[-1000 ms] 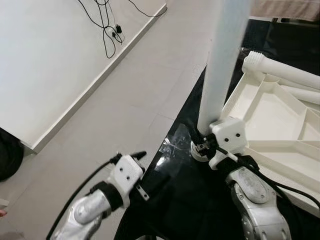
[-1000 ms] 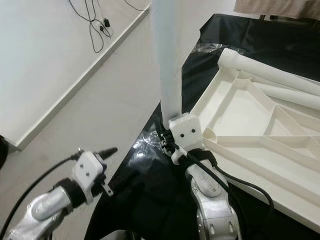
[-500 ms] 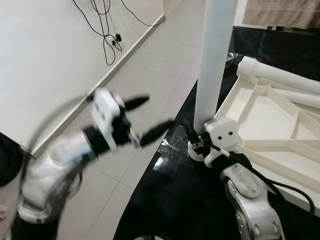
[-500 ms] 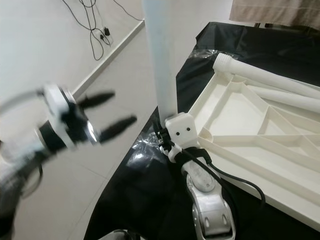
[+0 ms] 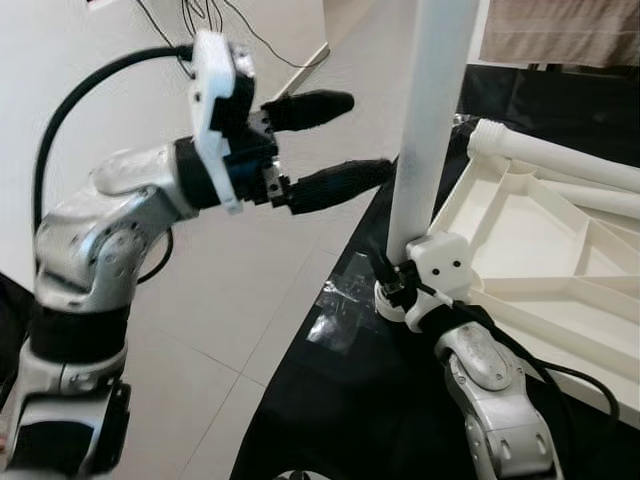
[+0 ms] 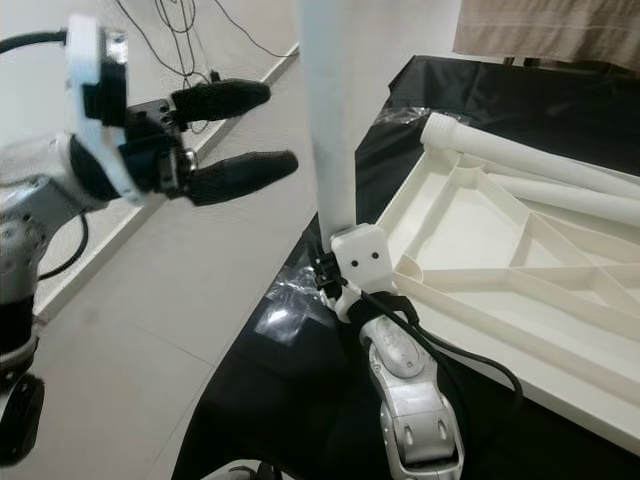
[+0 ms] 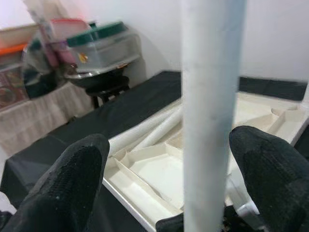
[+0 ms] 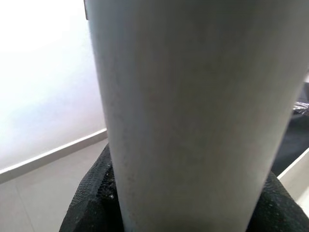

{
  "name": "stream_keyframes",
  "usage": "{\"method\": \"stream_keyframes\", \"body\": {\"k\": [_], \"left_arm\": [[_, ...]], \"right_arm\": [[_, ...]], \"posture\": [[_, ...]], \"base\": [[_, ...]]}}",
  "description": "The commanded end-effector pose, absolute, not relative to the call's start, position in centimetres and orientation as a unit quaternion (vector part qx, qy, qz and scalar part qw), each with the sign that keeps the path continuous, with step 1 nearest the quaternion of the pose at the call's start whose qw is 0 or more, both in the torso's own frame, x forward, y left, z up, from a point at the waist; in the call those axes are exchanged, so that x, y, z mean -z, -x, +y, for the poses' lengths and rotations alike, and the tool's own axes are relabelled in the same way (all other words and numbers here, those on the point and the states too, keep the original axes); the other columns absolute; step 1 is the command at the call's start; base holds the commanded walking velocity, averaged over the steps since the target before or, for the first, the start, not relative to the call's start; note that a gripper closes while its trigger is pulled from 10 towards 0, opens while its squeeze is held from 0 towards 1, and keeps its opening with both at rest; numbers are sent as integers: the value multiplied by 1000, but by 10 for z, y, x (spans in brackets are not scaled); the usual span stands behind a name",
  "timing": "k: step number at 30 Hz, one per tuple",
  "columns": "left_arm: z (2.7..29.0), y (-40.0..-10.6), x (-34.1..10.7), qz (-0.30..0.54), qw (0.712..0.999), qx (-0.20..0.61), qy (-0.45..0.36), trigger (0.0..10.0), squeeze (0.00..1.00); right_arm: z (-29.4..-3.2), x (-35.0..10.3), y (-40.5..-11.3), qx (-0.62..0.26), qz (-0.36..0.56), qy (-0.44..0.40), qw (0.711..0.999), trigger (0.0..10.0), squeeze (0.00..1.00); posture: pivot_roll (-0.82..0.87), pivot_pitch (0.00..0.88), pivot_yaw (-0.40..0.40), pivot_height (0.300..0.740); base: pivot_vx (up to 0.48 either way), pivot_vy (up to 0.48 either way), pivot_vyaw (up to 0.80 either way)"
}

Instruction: Building children table

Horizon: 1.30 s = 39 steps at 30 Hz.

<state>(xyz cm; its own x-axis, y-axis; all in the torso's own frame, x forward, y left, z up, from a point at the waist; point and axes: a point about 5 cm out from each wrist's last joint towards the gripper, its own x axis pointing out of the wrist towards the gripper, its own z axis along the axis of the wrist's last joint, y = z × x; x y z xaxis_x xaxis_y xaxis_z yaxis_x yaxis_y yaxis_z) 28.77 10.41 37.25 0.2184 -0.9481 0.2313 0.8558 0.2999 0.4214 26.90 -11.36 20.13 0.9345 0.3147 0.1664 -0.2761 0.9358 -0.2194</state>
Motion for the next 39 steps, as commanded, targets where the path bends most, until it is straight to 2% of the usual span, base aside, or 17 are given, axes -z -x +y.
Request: {"method": "stream_keyframes", "body": {"k": [1,7,16,26,35,36,39], "left_arm": [[104,-292,-371,-216,773,584,-122,10000,0],[92,-309,-372,-199,772,591,-123,10000,0],[74,-313,-373,-208,752,615,-118,10000,0],[59,-309,-379,-195,725,659,-41,10000,0],[49,-319,-385,-158,741,652,20,10000,0],[43,-322,-388,-144,749,646,34,0,0],[42,-323,-388,-141,749,646,27,0,0]], "right_arm": [[-109,-185,-269,-164,-56,88,981,10000,0],[-100,-186,-268,-193,-57,104,974,10000,0],[-96,-187,-271,-199,-41,88,975,10000,0],[-95,-188,-269,-200,-43,78,976,10000,0],[-93,-190,-268,-202,-46,74,975,10000,0],[-92,-190,-269,-202,-46,73,976,10000,0],[-92,-191,-269,-201,-47,72,976,10000,0]], "posture": [[-54,187,124,740],[-53,194,125,740],[-61,202,125,740],[-66,207,126,740],[-66,205,126,740],[-67,206,128,740],[-67,204,129,740]], "base": [[0,0,0],[0,0,0],[0,0,0],[0,0,0],[0,0,0],[0,0,0],[0,0,0]]}}
